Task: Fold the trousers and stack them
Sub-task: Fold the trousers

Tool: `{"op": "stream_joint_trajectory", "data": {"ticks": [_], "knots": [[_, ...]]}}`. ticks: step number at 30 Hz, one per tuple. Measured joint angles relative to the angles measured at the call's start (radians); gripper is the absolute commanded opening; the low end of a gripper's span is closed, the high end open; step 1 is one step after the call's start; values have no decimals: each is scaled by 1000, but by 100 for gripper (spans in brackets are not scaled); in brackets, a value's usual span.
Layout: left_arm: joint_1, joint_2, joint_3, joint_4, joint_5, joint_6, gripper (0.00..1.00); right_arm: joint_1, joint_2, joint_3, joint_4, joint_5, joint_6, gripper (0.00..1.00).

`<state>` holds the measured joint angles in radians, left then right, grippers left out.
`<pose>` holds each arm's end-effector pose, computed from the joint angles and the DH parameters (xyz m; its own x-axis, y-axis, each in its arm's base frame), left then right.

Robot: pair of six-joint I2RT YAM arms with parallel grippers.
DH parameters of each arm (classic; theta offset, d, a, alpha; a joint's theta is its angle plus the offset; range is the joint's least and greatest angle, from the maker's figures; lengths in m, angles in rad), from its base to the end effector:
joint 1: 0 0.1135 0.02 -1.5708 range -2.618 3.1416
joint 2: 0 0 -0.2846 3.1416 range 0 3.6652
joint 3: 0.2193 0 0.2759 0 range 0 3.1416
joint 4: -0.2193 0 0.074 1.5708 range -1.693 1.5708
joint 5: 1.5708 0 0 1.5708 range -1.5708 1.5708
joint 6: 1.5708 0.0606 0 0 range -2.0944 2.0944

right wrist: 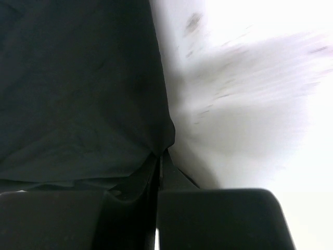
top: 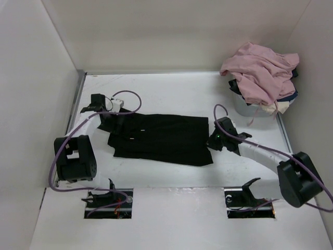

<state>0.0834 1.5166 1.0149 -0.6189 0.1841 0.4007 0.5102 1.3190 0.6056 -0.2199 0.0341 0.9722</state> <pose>0.3275 0.0162 0.2005 -0.8271 0.3157 -0.4650 0.3477 0.9374 0.0180 0.2384 0.1311 0.1501 -0.7837 0.5076 -0.3580 0.3143 0.8212 0.4763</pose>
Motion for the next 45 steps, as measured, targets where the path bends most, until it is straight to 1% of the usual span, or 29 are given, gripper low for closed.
{"op": "stream_joint_trajectory", "data": {"ticks": [3,7,11,13,14,15,16,17,18,19,23,26,27,28,29,31,35,36,38,41,43,45], "knots": [[-16,51,4,2,11,-35,67,-74,-69,20,-84,2,-48,0],[-68,37,46,2,61,-84,69,-160,-131,65,-174,6,-123,0],[-134,24,82,14,97,-115,68,-219,-161,74,-224,6,-178,0],[-161,33,80,13,106,-126,68,-239,-160,72,-243,2,-194,2],[-171,44,79,13,108,-133,68,-248,-159,69,-250,-5,-199,5],[-178,57,78,12,108,-138,68,-253,-156,64,-253,-10,-203,14],[-183,74,78,13,108,-143,68,-256,-151,61,-258,-16,-207,28],[-185,89,78,12,107,-146,68,-259,-145,56,-259,-17,-208,36],[-187,104,78,11,106,-148,68,-263,-139,48,-259,-19,-212,48],[-187,117,78,9,103,-150,68,-268,-133,39,-262,-23,-213,52],[-187,134,78,2,99,-153,68,-283,-131,2,-275,-26,-212,60],[-188,134,78,2,99,-156,67,-285,-161,-24,-288,-22,-187,61],[-189,134,78,2,99,-156,66,-279,-172,-34,-288,-22,-174,61],[-191,134,77,2,100,-157,65,-275,-175,-42,-287,-22,-160,53],[-191,134,77,2,100,-157,64,-267,-172,-51,-283,-23,-150,53],[-192,134,69,2,100,-157,62,-251,-150,-61,-277,-29,-129,43],[-192,137,61,-8,100,-157,57,-240,-87,-45,-259,-45,-117,5],[-192,138,61,-8,101,-157,55,-240,-72,-40,-251,-50,-118,0],[-192,143,61,-10,102,-158,48,-243,-58,-31,-245,-55,-121,0],[-193,161,61,-11,113,-159,30,-267,-65,-22,-252,-53,-137,0],[-199,180,62,-13,127,-160,21,-288,-82,13,-289,-35,-148,0],[-212,204,64,-14,142,-164,19,-296,-95,93,-339,-1,-169,0]]}}
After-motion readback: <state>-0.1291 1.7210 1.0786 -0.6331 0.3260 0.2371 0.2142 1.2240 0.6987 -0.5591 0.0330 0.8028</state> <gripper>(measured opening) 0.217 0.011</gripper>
